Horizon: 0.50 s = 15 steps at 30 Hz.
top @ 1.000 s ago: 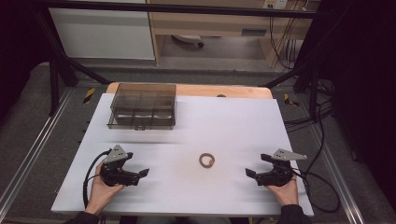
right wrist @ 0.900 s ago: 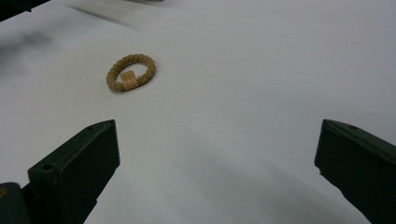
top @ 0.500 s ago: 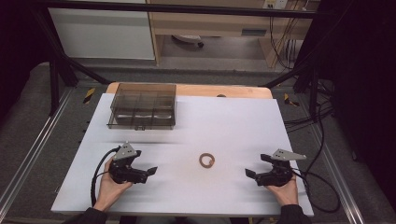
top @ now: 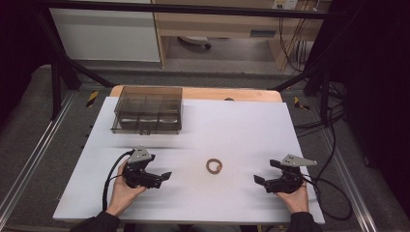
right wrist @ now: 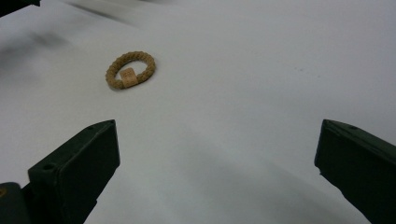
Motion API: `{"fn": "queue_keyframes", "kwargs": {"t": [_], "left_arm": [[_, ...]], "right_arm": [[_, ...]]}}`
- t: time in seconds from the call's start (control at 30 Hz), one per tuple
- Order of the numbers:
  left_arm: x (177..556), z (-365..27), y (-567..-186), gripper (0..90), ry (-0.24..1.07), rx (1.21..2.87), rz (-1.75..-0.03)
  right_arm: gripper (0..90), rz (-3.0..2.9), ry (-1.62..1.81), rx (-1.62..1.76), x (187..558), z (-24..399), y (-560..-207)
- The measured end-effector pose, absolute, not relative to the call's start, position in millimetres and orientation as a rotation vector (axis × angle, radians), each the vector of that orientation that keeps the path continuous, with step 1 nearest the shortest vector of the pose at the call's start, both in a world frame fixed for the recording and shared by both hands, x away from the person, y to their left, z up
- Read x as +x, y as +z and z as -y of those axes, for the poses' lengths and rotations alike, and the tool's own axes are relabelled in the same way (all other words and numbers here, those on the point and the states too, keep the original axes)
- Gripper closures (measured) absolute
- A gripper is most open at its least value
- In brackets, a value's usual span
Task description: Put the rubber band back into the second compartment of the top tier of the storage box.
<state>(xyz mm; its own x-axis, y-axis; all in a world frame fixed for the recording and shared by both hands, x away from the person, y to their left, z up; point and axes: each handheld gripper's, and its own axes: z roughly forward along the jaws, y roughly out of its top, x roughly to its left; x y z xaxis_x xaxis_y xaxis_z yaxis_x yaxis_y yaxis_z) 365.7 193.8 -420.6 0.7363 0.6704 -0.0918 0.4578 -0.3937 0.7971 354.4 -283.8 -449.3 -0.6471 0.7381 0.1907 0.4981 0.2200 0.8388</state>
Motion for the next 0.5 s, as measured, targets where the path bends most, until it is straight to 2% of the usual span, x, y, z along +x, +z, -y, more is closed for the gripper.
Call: {"fn": "queue_keyframes", "kwargs": {"t": [0.5], "left_arm": [[373,-162,-421,7.1,0.28,2.086,-0.824]], "right_arm": [[0.7,-2.251,1.39,1.167,355,284,-450]]}}
